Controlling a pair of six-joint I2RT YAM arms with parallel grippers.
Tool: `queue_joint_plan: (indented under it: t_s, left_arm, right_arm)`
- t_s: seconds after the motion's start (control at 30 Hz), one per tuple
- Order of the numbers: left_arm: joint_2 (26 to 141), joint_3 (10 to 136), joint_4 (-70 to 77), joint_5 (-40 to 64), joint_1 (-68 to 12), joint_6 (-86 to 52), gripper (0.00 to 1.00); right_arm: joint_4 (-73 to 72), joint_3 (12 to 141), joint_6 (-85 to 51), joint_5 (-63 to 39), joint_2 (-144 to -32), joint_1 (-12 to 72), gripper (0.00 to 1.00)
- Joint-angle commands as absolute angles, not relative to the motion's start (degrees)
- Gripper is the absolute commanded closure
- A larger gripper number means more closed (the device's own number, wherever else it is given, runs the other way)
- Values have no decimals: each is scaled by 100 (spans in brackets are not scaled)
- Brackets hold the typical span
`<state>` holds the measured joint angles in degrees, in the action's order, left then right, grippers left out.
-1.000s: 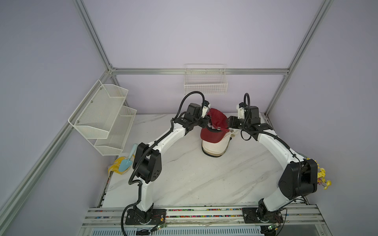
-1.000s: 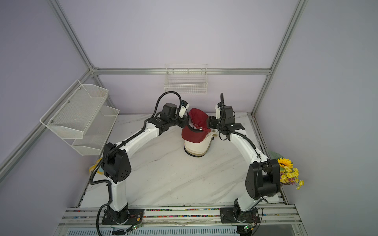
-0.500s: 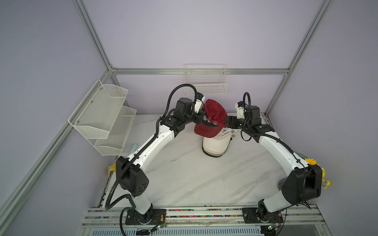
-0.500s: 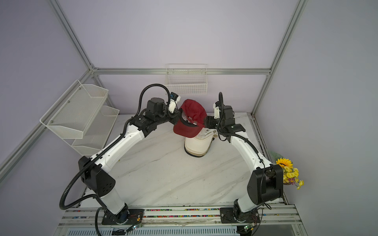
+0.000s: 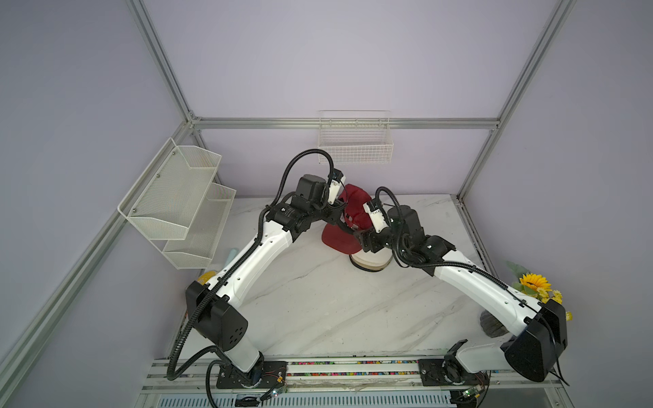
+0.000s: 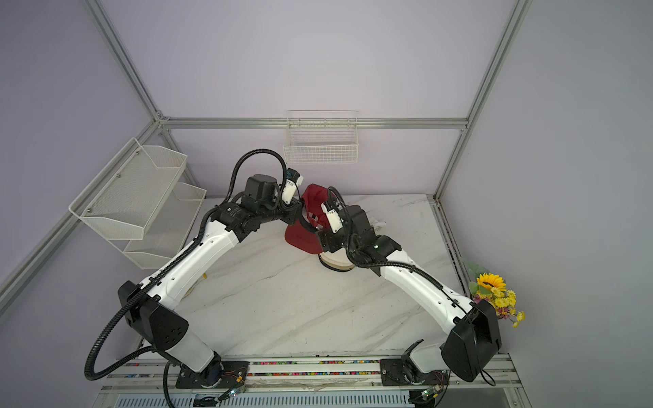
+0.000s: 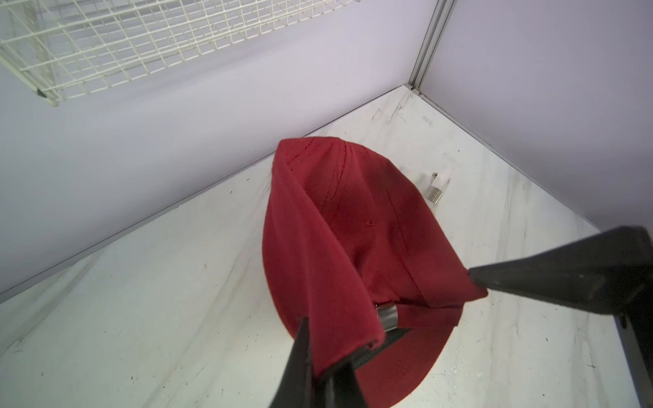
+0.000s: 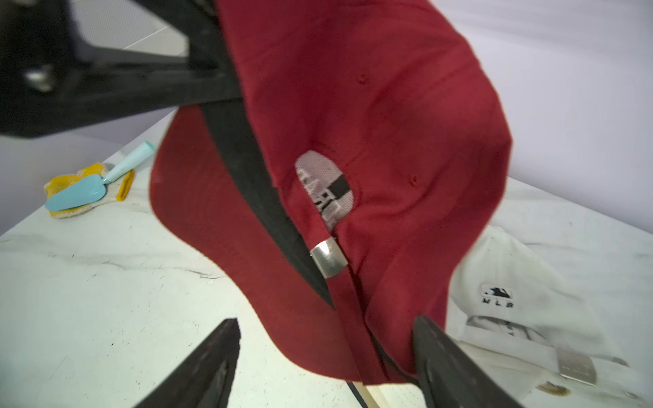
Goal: Open the adjustable buckle of the baseball cap
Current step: Pick up the baseball cap.
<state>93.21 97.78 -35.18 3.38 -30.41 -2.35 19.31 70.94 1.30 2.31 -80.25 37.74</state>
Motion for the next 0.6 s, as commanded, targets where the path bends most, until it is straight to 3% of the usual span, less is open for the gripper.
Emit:
queue_joint_plan:
  t_s: [0.0, 0.4, 0.57]
  left_arm:
    - [9027, 9806, -3505, 298, -3023, -303, 100]
    - [8795, 9765, -3653, 502, -3023, -409, 100]
    - [8646, 9670, -3681, 668, -3023, -517, 100]
  right_arm:
    - [1588, 7256, 546, 961, -8095, 4034, 20]
    - [564, 7560, 738, 1450, -8861, 4113, 21]
    - [39, 7586, 721, 1611, -9143, 4151, 28]
